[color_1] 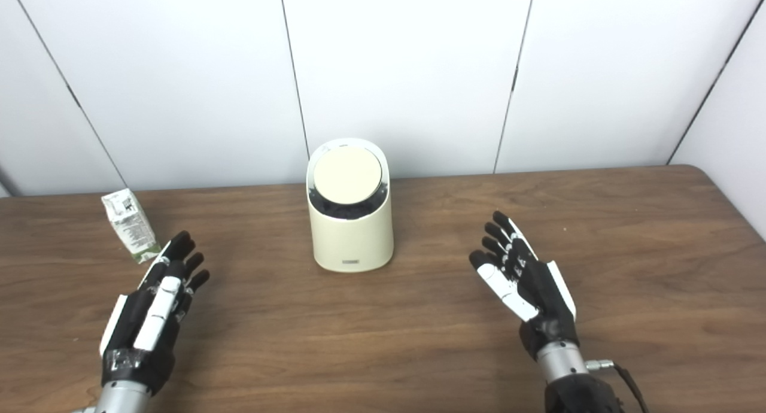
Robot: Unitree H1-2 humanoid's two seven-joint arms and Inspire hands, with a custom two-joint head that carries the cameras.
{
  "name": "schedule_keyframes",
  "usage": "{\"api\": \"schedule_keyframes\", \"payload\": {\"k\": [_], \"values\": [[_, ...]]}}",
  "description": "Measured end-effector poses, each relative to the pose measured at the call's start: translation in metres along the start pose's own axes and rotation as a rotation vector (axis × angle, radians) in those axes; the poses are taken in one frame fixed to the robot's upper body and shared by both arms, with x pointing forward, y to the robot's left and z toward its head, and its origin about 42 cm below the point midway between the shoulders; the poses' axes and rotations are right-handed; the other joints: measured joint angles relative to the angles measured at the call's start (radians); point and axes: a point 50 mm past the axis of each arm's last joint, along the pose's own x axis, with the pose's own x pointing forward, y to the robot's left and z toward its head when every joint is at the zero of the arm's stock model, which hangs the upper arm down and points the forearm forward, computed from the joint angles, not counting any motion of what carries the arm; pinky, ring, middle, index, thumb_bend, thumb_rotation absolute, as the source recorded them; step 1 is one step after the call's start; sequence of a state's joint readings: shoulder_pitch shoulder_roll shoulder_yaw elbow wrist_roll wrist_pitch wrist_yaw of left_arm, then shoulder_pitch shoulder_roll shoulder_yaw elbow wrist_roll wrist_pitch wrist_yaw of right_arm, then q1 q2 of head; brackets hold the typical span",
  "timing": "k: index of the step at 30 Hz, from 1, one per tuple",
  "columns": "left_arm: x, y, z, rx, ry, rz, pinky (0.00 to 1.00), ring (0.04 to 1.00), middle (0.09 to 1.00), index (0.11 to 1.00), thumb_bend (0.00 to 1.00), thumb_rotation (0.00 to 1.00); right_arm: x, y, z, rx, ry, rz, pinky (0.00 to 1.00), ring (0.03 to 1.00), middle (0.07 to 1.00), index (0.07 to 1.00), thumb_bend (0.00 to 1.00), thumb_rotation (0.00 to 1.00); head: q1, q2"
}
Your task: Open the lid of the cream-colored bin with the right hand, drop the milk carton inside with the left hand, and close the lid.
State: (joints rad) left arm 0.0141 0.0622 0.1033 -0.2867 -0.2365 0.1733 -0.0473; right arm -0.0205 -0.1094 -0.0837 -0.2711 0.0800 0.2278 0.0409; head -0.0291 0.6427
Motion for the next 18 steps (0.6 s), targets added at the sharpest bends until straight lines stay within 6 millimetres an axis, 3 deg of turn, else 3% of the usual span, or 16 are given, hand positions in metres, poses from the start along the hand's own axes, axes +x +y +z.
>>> {"api": "schedule_keyframes", "payload": {"k": [18], "values": [[-0.0002,-0.0005,0.0026,0.003,-0.009,-0.002,0.93,0.953,0.966,0.964,0.63,0.61,0.0000,-0.0001,0.0000,-0.006,0.000,-0.002,0.88,0.890,0.911,0.924,0.60,0.52,-0.006,0.003]]}}
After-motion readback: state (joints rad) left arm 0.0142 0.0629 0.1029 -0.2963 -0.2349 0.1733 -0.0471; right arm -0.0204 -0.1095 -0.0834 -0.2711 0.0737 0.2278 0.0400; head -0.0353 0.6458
